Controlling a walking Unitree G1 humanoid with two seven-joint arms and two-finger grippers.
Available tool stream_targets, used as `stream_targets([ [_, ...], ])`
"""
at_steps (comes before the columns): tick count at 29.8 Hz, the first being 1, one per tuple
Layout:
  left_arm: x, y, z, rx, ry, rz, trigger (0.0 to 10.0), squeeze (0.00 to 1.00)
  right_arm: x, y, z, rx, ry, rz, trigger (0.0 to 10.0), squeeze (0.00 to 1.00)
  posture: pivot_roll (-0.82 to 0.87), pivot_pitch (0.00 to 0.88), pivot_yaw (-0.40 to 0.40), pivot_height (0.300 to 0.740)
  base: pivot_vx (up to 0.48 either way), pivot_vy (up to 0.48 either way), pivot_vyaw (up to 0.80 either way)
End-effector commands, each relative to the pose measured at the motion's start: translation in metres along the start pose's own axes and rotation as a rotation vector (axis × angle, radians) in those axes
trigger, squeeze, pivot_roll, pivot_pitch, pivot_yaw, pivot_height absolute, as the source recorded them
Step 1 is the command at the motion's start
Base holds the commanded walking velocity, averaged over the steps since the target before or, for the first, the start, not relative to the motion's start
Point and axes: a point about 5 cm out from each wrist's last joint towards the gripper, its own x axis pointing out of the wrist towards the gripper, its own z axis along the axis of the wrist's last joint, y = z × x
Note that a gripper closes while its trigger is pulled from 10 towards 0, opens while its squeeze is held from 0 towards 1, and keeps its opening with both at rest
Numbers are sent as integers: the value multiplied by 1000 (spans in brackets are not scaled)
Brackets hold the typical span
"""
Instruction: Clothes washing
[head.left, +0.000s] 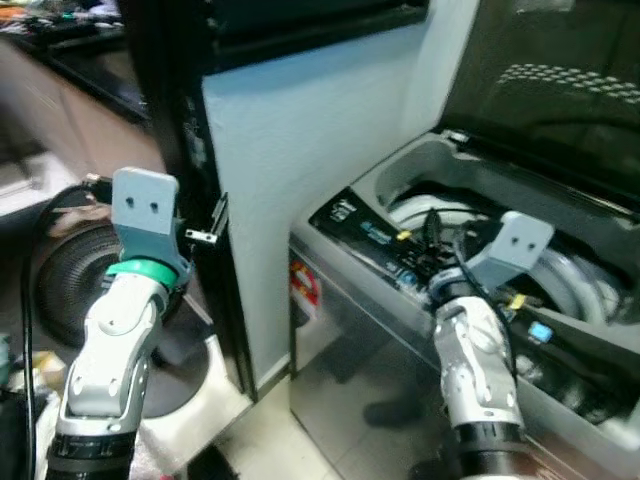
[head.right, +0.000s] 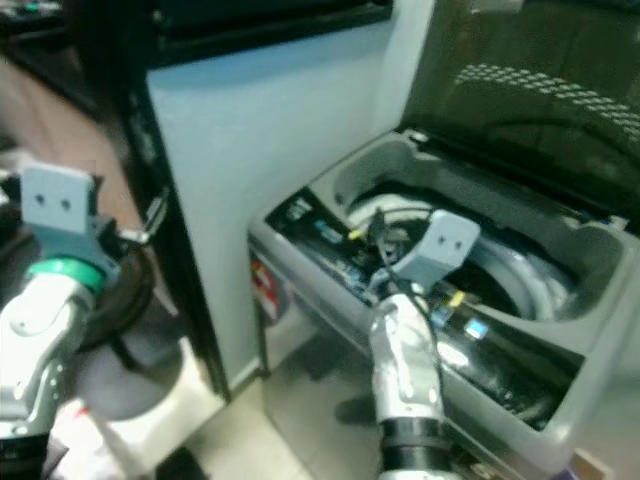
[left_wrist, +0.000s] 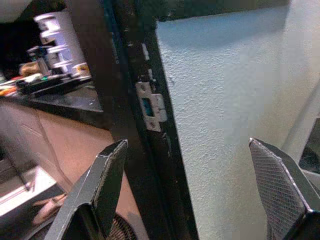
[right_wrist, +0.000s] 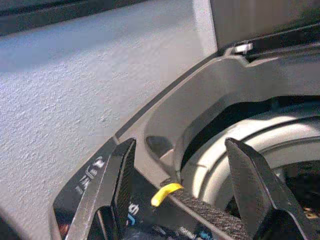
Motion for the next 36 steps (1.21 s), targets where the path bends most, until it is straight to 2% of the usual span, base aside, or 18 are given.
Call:
stream_targets([
  [1, -1, -3, -2, -6, 15, -8, 10000, 0, 0, -4, -1, -4, 4, -11, 10000, 0, 91, 0, 28, 740, 0, 0, 775],
  [21, 1, -2, 1, 6, 10, -7, 10000, 0, -2, 3, -5, 15, 13, 37, 10000, 0, 98, 0, 30, 740, 0, 0, 775],
  [26, 8, -8, 20, 15, -53, -32, 10000, 0, -2, 6, -1, 32, -6, 61, 10000, 0, 95, 0, 31, 740, 0, 0, 774],
  [36, 11, -9, 25, 18, -71, -33, 10000, 0, -2, 6, -1, 37, -10, 60, 10000, 0, 88, 0, 33, 740, 0, 0, 753],
])
